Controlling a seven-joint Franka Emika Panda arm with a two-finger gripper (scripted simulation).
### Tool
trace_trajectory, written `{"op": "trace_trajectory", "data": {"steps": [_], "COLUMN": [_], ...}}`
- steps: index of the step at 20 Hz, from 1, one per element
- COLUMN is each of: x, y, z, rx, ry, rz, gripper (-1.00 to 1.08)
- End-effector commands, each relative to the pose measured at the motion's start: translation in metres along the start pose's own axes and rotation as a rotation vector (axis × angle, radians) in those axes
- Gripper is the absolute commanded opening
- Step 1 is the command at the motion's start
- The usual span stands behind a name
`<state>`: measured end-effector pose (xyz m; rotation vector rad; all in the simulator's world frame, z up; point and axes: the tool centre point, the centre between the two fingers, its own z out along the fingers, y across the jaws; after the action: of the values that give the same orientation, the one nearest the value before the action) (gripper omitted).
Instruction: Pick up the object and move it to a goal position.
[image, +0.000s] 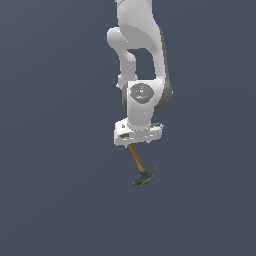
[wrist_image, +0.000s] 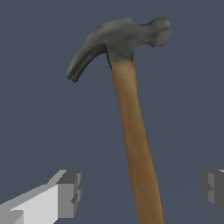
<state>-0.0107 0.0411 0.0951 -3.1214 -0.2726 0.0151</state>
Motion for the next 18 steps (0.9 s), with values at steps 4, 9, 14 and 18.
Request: {"op": "trace_trajectory", "data": {"steps": [4, 9, 14, 18], "x": [-0.004, -0.006, -0.006, -0.006], "y": [-0.006, -0.008, -0.008, -0.007], "z": [0.022, 0.029, 0.033, 0.049], "rx": [-0.008, -0.009, -0.009, -0.009], "ry": [0.007, 0.009, 0.007, 0.007], "rz": [-0.032, -0.041, -0.039, -0.040], "gripper": [1.00, 1.00, 1.00, 1.00]}}
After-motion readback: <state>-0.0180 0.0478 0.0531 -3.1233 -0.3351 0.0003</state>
